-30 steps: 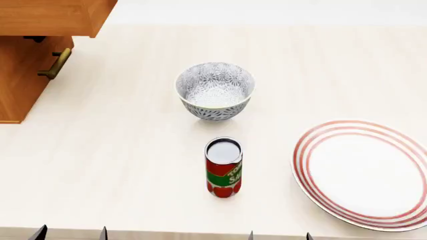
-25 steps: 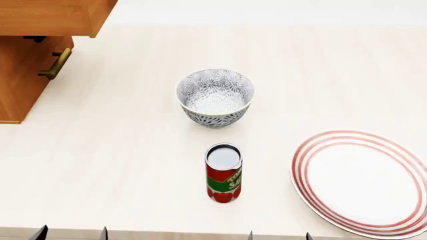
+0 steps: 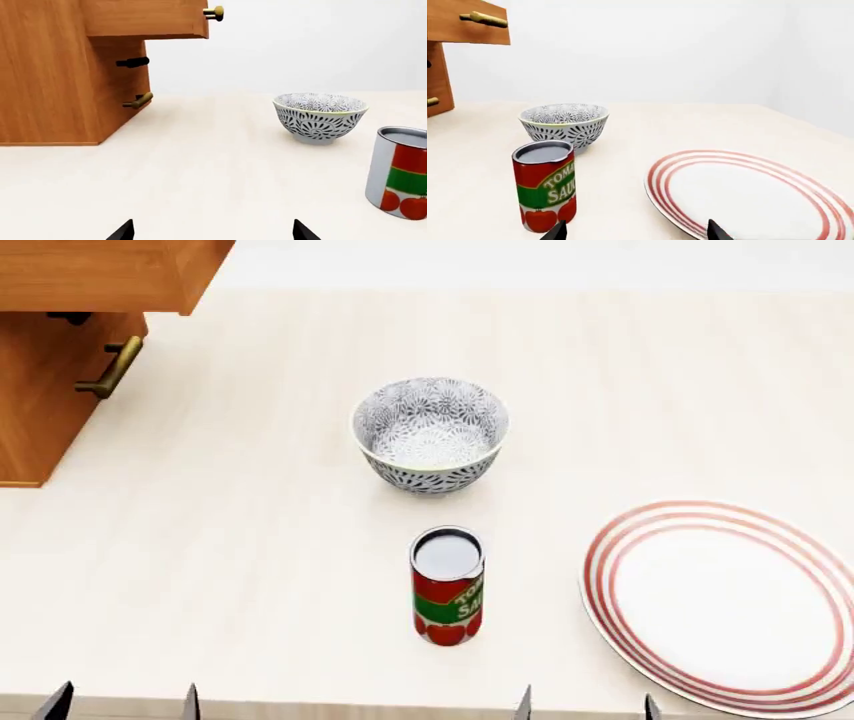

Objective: Put the bowl on top of the cabinet.

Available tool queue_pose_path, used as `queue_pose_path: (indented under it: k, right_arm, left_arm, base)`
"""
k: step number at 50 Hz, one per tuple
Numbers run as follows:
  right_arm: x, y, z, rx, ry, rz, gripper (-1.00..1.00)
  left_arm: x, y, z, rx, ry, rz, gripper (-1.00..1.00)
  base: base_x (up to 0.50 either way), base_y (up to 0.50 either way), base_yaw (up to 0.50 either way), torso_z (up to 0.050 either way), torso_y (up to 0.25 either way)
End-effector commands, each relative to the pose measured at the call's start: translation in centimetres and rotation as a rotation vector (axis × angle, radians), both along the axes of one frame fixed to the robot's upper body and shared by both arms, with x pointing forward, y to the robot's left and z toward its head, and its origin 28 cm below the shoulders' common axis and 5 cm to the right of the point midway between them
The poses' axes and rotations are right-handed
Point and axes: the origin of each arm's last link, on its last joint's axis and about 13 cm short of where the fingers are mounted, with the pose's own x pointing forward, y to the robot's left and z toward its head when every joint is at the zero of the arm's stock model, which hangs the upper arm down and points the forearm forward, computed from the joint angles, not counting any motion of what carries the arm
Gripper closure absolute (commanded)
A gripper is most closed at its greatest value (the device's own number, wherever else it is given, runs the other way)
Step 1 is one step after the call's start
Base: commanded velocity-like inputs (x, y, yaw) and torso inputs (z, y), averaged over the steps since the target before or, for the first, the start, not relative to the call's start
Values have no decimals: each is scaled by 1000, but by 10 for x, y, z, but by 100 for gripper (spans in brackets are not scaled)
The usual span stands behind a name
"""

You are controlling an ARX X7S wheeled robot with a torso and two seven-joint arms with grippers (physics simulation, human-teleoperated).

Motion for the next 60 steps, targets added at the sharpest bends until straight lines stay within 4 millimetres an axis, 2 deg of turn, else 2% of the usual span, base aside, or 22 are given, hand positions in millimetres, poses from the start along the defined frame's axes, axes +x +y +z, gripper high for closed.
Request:
queue_pose_path:
  k: [1, 14, 25, 35, 43, 60]
  right_arm:
    - [-6, 0, 34, 6, -120, -36, -100]
    - [-21, 3, 102, -24, -305, -24, -100]
    - [-35, 5, 134, -68, -381, -21, -100]
    - [-40, 5, 150, -51, -405, -66, -100]
    - [-40, 1, 149, -71, -412, -99, -100]
    - [-41, 0, 150, -83, -424, -98, -100]
  left_arm:
    - [-8, 1, 32, 23, -109, 11, -100]
    - [-29, -2, 97, 47, -280, 0, -100]
    - [-45, -2, 123, -1, -369, 0, -100]
    - [-55, -2, 138, 7, -405, -6, -100]
    - [-57, -1, 140, 9, -409, -1, -100]
    - [-59, -3, 141, 3, -413, -16, -100]
  base:
    - [0, 0, 0, 0, 0]
    - [0, 0, 0, 0, 0]
    - [0, 0, 0, 0, 0]
    - [0, 0, 0, 0, 0]
    - [0, 0, 0, 0, 0]
    - [478, 0, 0, 0, 0]
